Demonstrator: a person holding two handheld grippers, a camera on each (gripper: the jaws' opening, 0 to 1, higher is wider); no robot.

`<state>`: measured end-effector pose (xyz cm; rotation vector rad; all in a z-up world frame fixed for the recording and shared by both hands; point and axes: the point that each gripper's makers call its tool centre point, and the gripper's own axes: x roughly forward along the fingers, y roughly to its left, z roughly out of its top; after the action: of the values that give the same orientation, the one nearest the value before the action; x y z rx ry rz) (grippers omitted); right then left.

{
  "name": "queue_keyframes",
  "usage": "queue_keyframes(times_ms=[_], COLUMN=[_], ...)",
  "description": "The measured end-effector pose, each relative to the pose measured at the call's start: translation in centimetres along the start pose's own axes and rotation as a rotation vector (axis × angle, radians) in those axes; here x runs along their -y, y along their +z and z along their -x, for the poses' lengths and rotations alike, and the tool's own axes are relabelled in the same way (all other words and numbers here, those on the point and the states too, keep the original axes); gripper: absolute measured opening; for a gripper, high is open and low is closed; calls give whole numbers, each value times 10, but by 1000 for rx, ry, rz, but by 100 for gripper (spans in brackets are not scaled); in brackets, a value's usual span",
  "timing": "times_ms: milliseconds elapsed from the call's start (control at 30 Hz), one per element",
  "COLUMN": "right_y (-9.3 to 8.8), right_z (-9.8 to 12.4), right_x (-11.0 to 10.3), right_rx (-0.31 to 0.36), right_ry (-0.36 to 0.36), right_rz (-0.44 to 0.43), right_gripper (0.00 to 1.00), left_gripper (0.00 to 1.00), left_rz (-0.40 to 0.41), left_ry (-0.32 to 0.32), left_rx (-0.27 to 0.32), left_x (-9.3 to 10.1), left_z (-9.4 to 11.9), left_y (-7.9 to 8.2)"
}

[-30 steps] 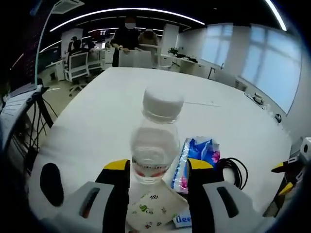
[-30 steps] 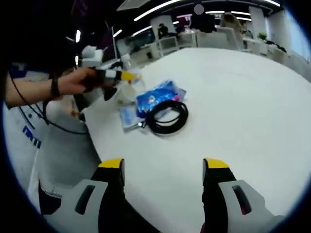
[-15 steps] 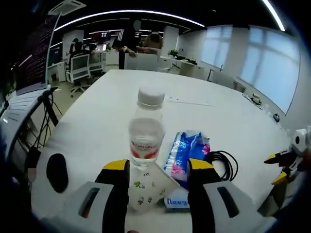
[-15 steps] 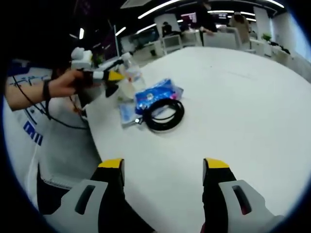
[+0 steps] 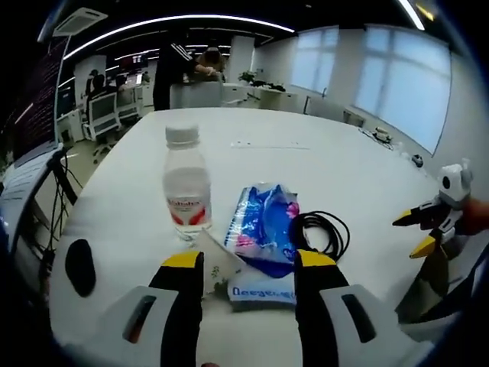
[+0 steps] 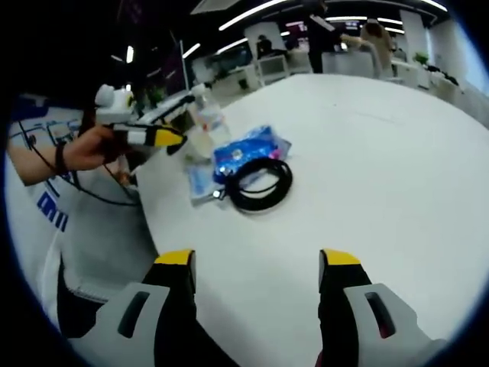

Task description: Arrange the tabletop items into an orderly group along one side of the table until the central work area is clear of visible clutter.

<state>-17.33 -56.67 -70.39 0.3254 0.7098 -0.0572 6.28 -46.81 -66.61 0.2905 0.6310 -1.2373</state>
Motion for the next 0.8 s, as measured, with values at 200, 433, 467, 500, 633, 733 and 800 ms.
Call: queue_keyframes(times_ms=[200,433,467,500,633,733,800], right_y=[2,3,3,2,2,1,0], right_z=[-6,-9,-9,-10,-10,-11,-13], right_x=[-3,-6,-7,-7,-9,-12,-14], right_rx=[-3,-5,-6,-9,-12,-12,-17], right_ry=[-1,-10,-10,-12,-17,-21,-21], right_rz=[0,-3,-3,-3,-2,-7,-6], right_gripper=[64,64,64,64,64,64,64], left_gripper=[47,47,47,47,47,49,48], left_rz=[-45,-114,-132,-148,-215,-271,-313], left_ry=[-20,-32,-33,-35,-40,-43,-49], left_rx=[-16,-39,-41,-44,-67,-95,-107], left_x=[-3,-14,-16,-18,-25,-28,-31], left_z=[1,3,4,4,5,3,1], left_y=[-2,-6,-6,-6,-10,-14,-15])
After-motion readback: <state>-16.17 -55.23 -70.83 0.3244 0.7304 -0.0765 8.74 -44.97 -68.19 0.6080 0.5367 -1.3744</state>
